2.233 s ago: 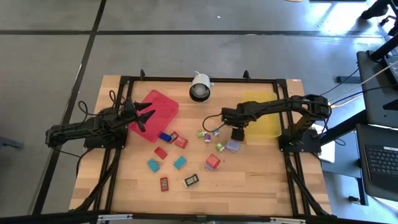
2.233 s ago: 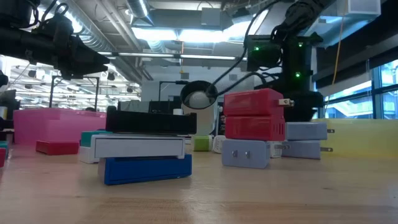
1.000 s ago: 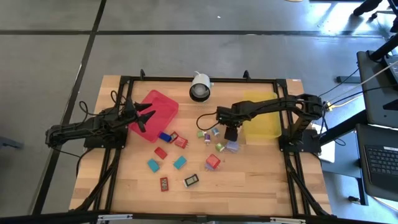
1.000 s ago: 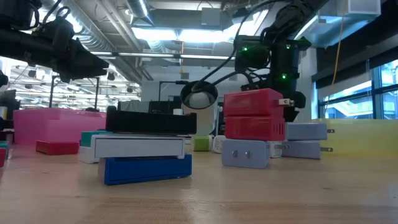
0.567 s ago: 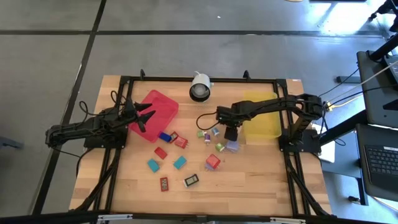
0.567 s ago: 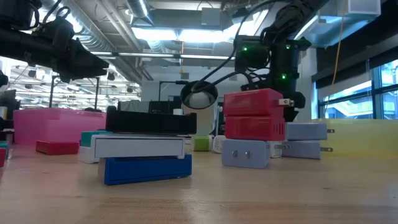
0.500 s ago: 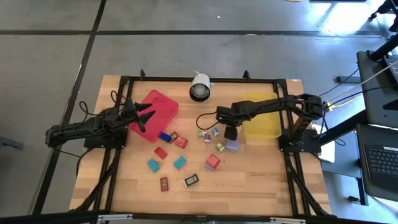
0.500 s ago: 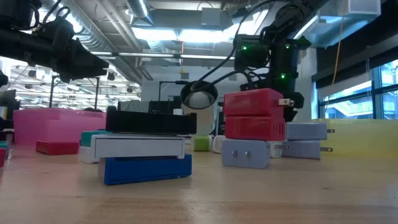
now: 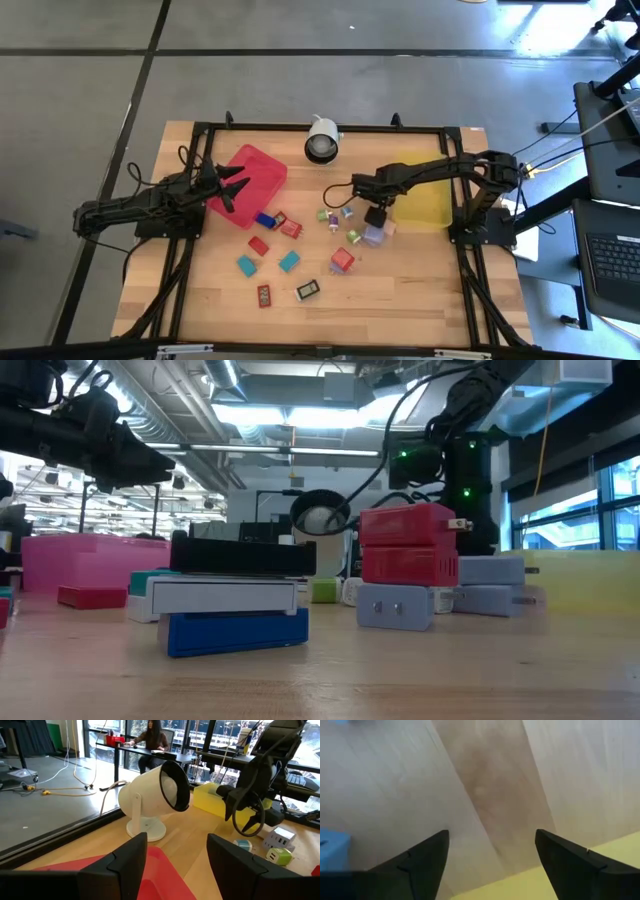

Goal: Pick & Place Office items
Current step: Put the light orange charger adapter into the yellow bin, then put the blue charger adapter into the yellow bin

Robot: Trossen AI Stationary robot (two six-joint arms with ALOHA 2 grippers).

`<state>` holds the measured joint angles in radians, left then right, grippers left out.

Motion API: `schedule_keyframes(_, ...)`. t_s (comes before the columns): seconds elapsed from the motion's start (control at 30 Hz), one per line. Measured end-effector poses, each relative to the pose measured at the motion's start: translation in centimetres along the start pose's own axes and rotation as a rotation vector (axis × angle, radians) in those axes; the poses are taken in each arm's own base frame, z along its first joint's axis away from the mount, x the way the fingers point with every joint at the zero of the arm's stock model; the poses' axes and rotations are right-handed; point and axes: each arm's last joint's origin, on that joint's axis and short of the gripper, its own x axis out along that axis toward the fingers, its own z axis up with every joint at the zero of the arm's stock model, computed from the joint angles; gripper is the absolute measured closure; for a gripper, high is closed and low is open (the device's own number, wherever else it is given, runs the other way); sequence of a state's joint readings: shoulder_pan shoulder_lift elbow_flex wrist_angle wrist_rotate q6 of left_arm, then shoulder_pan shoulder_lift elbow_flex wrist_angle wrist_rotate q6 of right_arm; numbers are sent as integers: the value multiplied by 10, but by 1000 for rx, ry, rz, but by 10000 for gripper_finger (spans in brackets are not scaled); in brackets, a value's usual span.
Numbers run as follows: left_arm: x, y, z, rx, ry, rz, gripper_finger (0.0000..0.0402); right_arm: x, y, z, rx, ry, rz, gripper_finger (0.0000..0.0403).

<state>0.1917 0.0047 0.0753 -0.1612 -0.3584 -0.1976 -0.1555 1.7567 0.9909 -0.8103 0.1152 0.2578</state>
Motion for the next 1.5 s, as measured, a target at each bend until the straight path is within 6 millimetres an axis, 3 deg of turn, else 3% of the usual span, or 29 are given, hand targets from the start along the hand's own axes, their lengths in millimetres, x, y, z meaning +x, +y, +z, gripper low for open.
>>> schedule_keyframes(0.27,0,0,0,-1,0,0,198,-5,0,6,-27,-39,-34,115)
schedule_keyframes(0.5,0,0,0,0,0,0,197,-34,5,20,-27,-57,-4,124)
schedule_keyframes(0.83,0,0,0,0,0,0,197,-44,47,3,-132,20,145,129)
schedule_keyframes(0.97,0,0,0,-25,0,0,198,-47,56,2,-162,-30,53,129)
schedule_keyframes(1.23,0,0,0,-27,0,0,197,-69,54,11,-161,-114,-113,129)
schedule_keyframes(1.33,0,0,0,-17,-3,14,198,-83,57,16,-159,-113,-44,129)
schedule_keyframes(1.5,0,1,0,52,-8,42,197,-91,77,10,-209,-49,218,129)
